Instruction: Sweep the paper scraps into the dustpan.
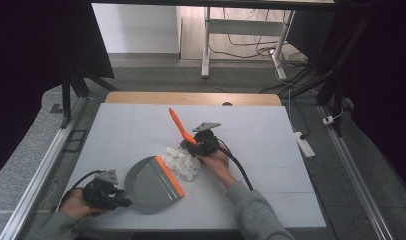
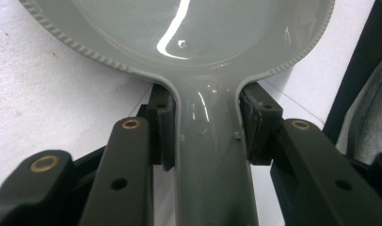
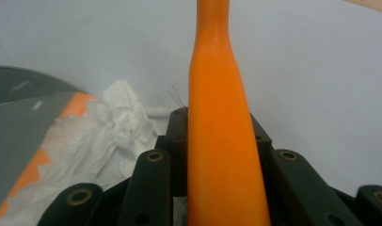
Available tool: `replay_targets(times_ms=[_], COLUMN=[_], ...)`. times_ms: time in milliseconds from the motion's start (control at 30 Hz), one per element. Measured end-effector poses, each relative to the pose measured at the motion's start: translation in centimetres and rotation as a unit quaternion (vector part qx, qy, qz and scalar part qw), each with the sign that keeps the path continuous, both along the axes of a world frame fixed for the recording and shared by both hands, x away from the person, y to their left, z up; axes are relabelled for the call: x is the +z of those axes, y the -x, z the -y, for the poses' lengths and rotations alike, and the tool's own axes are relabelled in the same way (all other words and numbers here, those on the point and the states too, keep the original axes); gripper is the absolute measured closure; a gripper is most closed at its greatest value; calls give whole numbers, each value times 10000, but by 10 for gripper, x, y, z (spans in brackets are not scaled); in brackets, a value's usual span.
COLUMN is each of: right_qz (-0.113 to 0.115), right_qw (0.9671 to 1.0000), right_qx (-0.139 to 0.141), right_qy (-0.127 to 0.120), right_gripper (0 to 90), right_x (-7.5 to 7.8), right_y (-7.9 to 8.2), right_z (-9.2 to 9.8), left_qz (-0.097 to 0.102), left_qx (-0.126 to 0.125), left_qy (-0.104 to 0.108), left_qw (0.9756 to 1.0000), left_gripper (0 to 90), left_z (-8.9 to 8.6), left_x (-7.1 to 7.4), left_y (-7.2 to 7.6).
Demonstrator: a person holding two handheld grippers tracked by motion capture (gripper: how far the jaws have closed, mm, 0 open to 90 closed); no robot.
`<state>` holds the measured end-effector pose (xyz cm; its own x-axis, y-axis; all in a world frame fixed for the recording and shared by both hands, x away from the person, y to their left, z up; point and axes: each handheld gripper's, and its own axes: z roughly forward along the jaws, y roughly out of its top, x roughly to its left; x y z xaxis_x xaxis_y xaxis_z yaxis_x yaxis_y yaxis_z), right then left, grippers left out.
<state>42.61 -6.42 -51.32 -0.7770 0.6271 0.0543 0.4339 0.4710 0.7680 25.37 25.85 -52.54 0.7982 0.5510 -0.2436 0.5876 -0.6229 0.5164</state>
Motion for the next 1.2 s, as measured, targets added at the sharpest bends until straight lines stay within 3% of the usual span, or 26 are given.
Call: replay_targets(times_ms=[433, 633, 767, 933, 1200], right_qz=[-15, 44, 140, 276, 444], right_qw=[9984, 9955, 9941, 9949, 9965], right_qx=[555, 940, 1054, 924, 337], right_qy=[-140, -133, -204, -289, -617], right_gripper=[704, 704, 704, 704, 703], right_x=[0, 3, 7, 13, 28], right_y=[33, 51, 57, 55, 36], right_z=[-26, -40, -43, -35, -5], left_qz=[22, 27, 45, 43, 39], left_qx=[55, 71, 77, 80, 77], left_qy=[-11, -9, -13, 6, 5], left_qw=[10000, 10000, 10000, 10000, 10000], left_gripper=[611, 611, 611, 610, 611], left_z=[6, 7, 7, 7, 7], left_x=[0, 0, 0, -1, -1], left_y=[-2, -2, -2, -1, -1])
